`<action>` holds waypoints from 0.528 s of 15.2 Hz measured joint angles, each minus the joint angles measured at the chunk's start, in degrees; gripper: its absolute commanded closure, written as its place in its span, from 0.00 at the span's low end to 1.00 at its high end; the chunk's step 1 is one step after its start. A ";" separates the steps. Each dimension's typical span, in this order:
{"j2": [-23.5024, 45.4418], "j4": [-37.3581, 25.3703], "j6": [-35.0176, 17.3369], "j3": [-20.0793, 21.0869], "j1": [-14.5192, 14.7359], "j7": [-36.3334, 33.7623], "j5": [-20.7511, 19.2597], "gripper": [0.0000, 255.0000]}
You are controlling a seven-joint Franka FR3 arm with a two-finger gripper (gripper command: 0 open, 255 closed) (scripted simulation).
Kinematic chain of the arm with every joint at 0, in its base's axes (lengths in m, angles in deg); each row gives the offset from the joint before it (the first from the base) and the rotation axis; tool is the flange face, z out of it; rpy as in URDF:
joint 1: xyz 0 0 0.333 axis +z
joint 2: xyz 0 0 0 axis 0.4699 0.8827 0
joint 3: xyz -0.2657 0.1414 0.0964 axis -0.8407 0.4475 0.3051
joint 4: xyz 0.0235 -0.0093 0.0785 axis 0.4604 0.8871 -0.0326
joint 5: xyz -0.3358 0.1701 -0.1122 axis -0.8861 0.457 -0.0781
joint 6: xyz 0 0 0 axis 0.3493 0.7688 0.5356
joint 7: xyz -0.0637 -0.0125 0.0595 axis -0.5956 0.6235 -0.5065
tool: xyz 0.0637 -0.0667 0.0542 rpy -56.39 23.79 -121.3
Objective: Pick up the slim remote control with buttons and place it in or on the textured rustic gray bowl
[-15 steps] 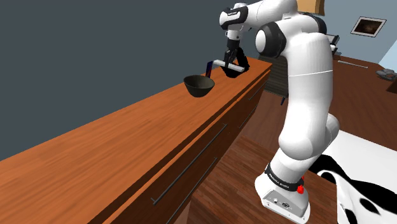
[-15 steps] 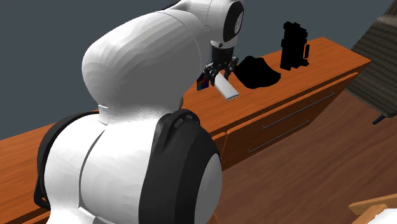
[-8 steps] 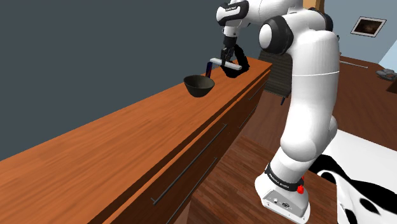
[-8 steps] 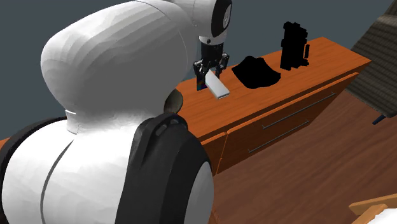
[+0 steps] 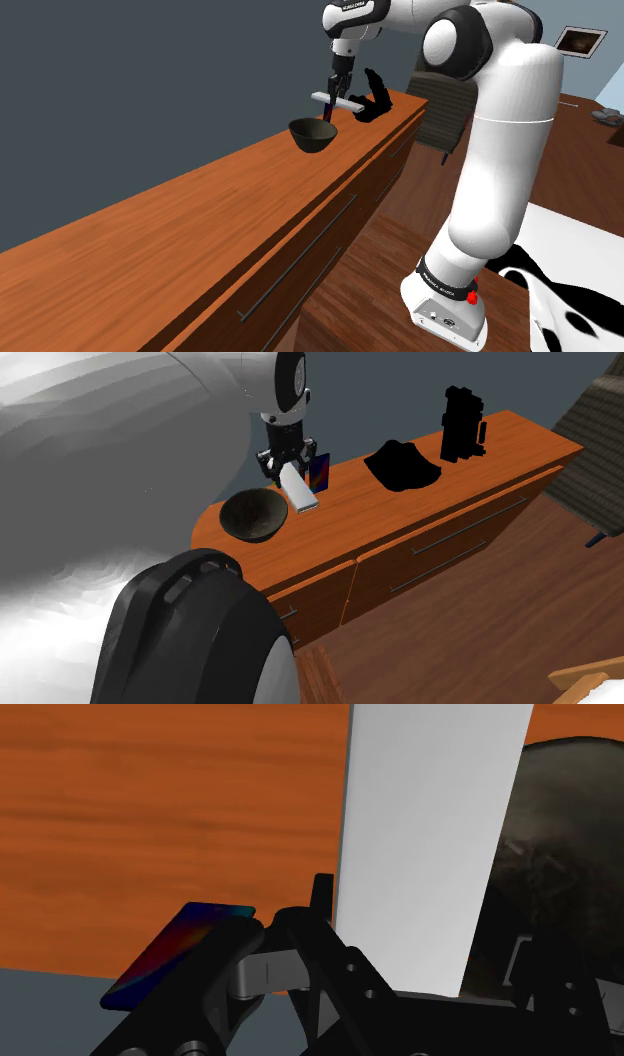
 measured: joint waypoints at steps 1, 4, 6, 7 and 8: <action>-0.48 0.71 -0.30 0.37 0.88 -1.23 -0.29 1.00; -2.49 3.51 -1.35 1.68 3.89 -5.46 -1.40 1.00; -3.70 5.02 -1.80 2.58 5.72 -8.19 -2.03 1.00; -3.99 5.12 -1.66 3.19 6.78 -9.88 -2.27 1.00; -4.12 5.43 -1.87 3.43 7.17 -10.50 -2.35 1.00</action>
